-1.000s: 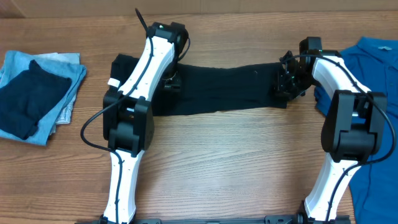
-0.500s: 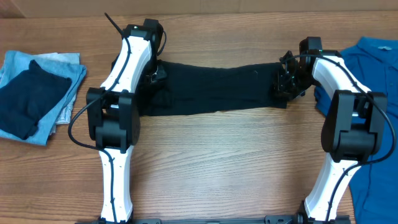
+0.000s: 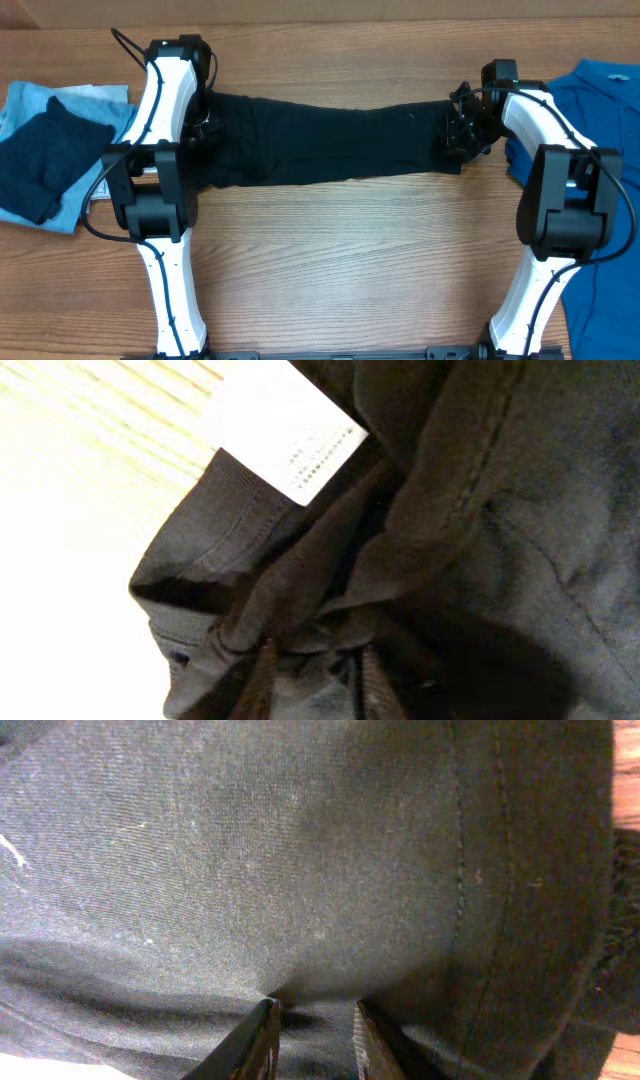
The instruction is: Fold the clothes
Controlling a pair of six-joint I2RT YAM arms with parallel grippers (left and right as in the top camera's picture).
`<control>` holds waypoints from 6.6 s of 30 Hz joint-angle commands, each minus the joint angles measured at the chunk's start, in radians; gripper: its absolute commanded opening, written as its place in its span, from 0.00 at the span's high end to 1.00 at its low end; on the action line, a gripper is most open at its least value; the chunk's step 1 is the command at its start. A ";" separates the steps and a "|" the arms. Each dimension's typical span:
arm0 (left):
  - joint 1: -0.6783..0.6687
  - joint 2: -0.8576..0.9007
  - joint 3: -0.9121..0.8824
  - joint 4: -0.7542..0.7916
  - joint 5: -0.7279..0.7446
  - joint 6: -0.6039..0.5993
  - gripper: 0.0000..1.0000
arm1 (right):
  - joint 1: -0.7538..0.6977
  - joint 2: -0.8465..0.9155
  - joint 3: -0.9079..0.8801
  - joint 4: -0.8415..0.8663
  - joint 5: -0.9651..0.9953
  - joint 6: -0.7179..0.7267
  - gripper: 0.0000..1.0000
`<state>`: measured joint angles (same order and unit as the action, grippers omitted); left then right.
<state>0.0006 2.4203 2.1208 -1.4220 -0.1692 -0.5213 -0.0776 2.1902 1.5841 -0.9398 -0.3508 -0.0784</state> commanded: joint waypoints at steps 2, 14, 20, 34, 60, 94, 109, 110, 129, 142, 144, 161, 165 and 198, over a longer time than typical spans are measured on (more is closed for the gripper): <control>0.018 -0.003 0.061 -0.056 -0.026 0.021 0.65 | -0.008 0.032 -0.024 0.001 0.089 0.000 0.70; -0.010 -0.003 0.329 -0.196 0.154 0.084 0.42 | -0.008 0.032 -0.024 0.012 0.088 0.000 0.70; -0.142 -0.003 0.328 -0.232 0.180 0.175 0.92 | -0.008 0.032 -0.026 0.007 0.088 0.001 0.70; -0.314 -0.246 -0.104 -0.269 0.129 0.197 0.96 | -0.008 0.032 -0.026 -0.004 0.089 0.000 0.70; -0.334 -0.307 -0.503 0.411 -0.100 0.211 0.78 | -0.008 0.032 -0.026 -0.008 0.089 0.000 0.69; -0.334 -0.307 -0.605 0.548 -0.040 0.230 0.37 | -0.001 -0.093 -0.248 0.371 0.006 0.018 0.96; -0.275 -0.307 -0.078 0.288 0.017 0.244 0.32 | -0.002 -0.127 0.089 0.076 0.462 -0.087 0.96; -0.246 -0.307 -0.074 0.277 0.018 0.232 0.32 | -0.002 -0.142 0.129 0.056 0.470 -0.087 0.96; -0.043 -0.307 -0.074 0.240 0.107 0.257 0.28 | 0.361 -0.143 0.284 -0.079 0.276 -0.106 0.96; -0.043 -0.307 -0.074 0.236 0.107 0.256 0.27 | 0.452 -0.076 0.284 0.018 0.102 -0.086 0.96; -0.043 -0.307 -0.074 0.236 0.107 0.256 0.27 | 0.454 -0.058 0.283 0.018 0.101 -0.082 0.96; -0.047 -0.307 -0.074 0.217 0.138 0.256 0.27 | 0.301 -0.034 0.376 -0.031 0.078 -0.049 0.61; -0.048 -0.307 -0.077 0.220 0.199 0.256 0.80 | 0.300 -0.026 0.316 0.037 0.134 -0.048 0.96; -0.063 -0.307 -0.091 0.191 0.223 0.252 0.42 | 0.340 -0.034 0.238 -0.068 0.119 0.050 0.76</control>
<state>-0.0574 2.1181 2.0224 -1.2316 0.0422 -0.2771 0.2619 2.1796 1.6833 -0.9546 -0.2169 -0.0330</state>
